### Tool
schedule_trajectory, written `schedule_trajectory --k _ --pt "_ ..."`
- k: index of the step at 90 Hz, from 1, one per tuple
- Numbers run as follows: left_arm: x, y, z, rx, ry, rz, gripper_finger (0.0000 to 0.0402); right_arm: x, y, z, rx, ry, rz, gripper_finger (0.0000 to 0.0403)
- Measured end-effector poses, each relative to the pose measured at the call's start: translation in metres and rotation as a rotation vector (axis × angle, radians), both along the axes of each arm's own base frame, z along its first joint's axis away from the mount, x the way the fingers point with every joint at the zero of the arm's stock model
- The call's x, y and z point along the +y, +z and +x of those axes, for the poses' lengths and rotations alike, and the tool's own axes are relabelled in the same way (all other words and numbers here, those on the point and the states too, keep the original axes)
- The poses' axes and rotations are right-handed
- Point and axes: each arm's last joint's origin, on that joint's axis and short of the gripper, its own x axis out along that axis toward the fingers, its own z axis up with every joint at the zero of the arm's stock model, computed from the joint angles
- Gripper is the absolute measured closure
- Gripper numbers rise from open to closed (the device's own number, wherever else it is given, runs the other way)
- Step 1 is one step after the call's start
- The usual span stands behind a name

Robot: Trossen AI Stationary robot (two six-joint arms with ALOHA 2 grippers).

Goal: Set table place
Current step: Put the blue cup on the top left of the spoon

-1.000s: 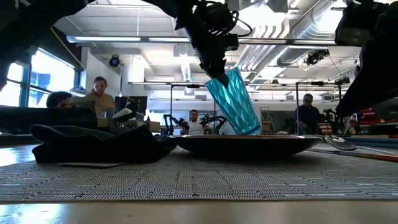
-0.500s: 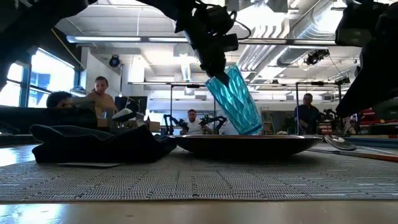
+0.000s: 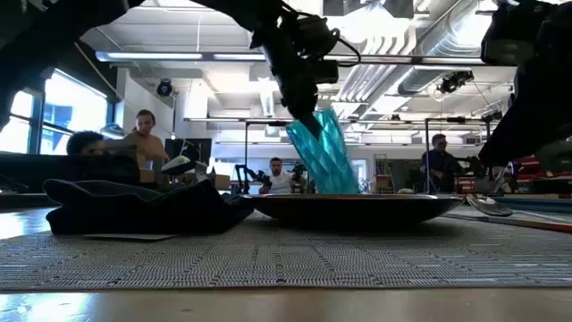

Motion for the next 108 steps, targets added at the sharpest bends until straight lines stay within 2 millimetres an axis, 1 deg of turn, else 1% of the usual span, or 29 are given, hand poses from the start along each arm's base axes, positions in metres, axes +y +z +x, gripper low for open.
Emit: schedule_trajectory --k 6,17,27,39,48,66,75,91,108 --pt "-0.001 0.001 -0.005 0.052 0.018 0.026 0.0401 0.000 0.000 0.000 -0.001 -0.001 -0.003 0.0325" --pt "0.002 0.000 -0.014 0.116 0.038 0.008 0.0401 0.000 0.000 0.000 0.002 0.002 -0.008 0.0325" --pt "0.004 0.000 -0.016 0.121 0.042 -0.015 0.0401 -0.001 0.000 0.000 -0.002 -0.001 -0.013 0.0325" --pt "0.002 0.009 -0.021 0.116 0.028 -0.027 0.0401 -0.001 0.000 0.000 -0.004 -0.005 -0.011 0.0325" --pt "0.002 0.011 -0.021 0.109 0.026 -0.026 0.0401 -0.001 0.000 0.000 -0.005 -0.005 -0.010 0.0325" --pt "-0.002 0.009 -0.026 0.163 0.016 -0.040 0.0401 -0.001 0.000 0.000 -0.008 -0.009 -0.013 0.0325" --pt "-0.004 0.012 -0.031 0.215 0.019 -0.061 0.0401 -0.001 0.000 0.000 -0.009 -0.010 -0.013 0.0325" --pt "-0.004 0.013 -0.033 0.233 0.023 -0.068 0.0401 -0.001 0.000 0.000 -0.013 -0.015 -0.013 0.0325" --pt "-0.002 0.004 -0.028 0.242 0.009 -0.065 0.0397 0.000 0.000 0.000 -0.017 -0.015 -0.009 0.0324"
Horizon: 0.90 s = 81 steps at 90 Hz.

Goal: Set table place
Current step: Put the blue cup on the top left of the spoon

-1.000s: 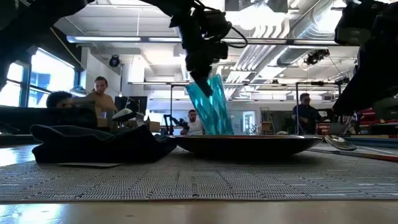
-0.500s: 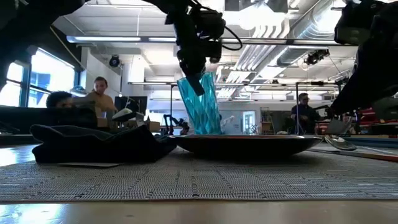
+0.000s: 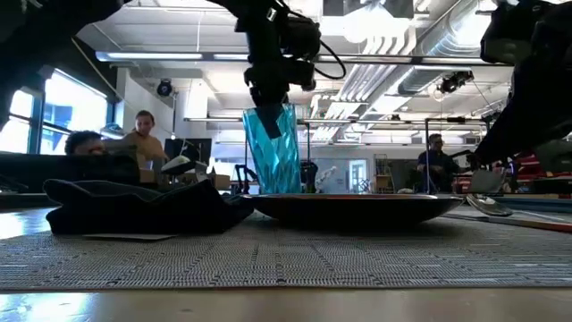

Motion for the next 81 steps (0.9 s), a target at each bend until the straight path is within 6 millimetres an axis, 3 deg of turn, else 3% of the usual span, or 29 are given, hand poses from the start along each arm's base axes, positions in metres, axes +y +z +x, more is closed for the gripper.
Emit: schedule_trajectory --k 21,52,81 --pt "0.002 -0.004 0.009 -0.069 -0.016 -0.004 0.0367 0.000 0.000 0.000 -0.005 0.000 0.004 0.0324" --pt "0.002 -0.002 0.011 -0.096 -0.017 0.012 0.0283 0.000 0.000 0.000 0.000 0.007 -0.002 0.0324" --pt "-0.014 0.043 -0.004 -0.183 0.020 0.110 0.0268 -0.004 0.000 0.003 0.050 0.077 -0.075 0.0324"
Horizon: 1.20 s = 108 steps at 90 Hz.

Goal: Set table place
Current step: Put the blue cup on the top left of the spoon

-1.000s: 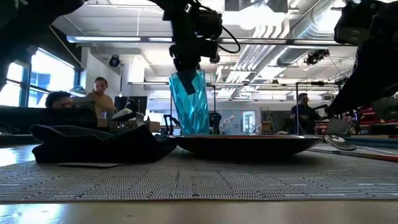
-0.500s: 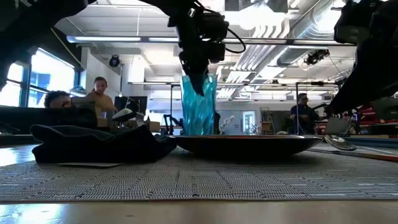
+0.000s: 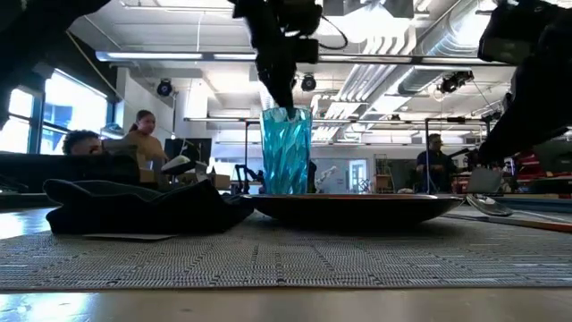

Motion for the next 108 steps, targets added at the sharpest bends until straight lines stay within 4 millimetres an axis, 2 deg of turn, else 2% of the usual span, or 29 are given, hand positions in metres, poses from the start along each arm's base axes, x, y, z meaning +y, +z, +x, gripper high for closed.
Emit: schedule_trajectory --k 19,41,52,60,77,94,108 --pt "-0.013 0.038 -0.022 -0.077 0.029 0.017 0.0268 -0.009 0.002 0.010 0.024 0.083 -0.104 0.0324" --pt "-0.031 0.052 -0.053 0.043 0.095 -0.077 0.0268 -0.026 0.012 0.037 -0.054 0.158 -0.224 0.0324" --pt "-0.044 0.045 -0.067 0.078 0.094 -0.119 0.0268 -0.042 0.022 0.052 -0.068 0.185 -0.230 0.0310" --pt "-0.053 0.039 -0.085 0.063 0.117 -0.130 0.0268 -0.052 0.034 0.062 -0.056 0.212 -0.254 0.0287" --pt "-0.072 0.017 -0.130 -0.055 0.204 -0.152 0.0268 -0.077 0.075 0.083 0.014 0.291 -0.368 0.0231" --pt "-0.088 -0.007 -0.166 -0.151 0.294 -0.155 0.0268 -0.117 0.121 0.099 0.082 0.348 -0.403 0.0199" --pt "-0.095 -0.024 -0.184 -0.162 0.353 -0.136 0.0268 -0.155 0.147 0.105 0.065 0.424 -0.412 0.0198"
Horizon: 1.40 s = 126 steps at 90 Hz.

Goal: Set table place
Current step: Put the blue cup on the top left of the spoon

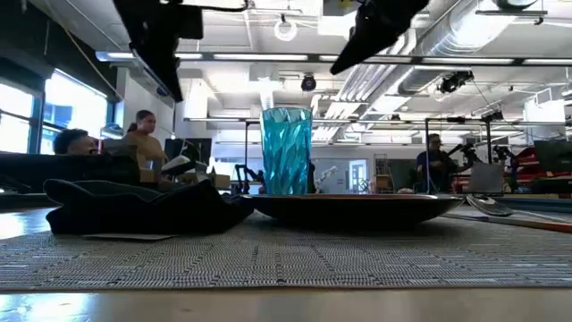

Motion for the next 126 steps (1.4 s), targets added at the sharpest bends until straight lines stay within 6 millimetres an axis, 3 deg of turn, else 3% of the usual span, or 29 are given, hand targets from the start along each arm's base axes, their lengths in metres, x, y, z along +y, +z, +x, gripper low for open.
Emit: schedule_trajectory --k 24,58,83,95,114,126 --pt "-0.003 -0.023 -0.011 0.043 0.061 -0.002 0.0268 -0.041 0.003 0.017 0.025 0.130 0.030 0.0199" --pt "-0.003 -0.034 -0.013 0.065 0.089 -0.006 0.0268 -0.065 -0.014 0.078 0.341 0.160 0.095 0.0199" --pt "-0.003 -0.032 -0.009 0.024 0.057 0.014 0.0268 -0.074 -0.041 0.090 0.448 0.163 0.122 0.0206" --pt "-0.003 -0.032 -0.009 0.020 0.047 0.020 0.0268 -0.075 -0.048 0.091 0.474 0.168 0.125 0.0249" --pt "-0.002 -0.031 -0.007 0.006 0.043 0.027 0.0268 -0.075 -0.049 0.087 0.527 0.196 0.082 0.0386" --pt "-0.002 -0.031 -0.007 0.005 0.043 0.027 0.0268 -0.075 -0.046 0.076 0.611 0.146 0.064 0.0397"
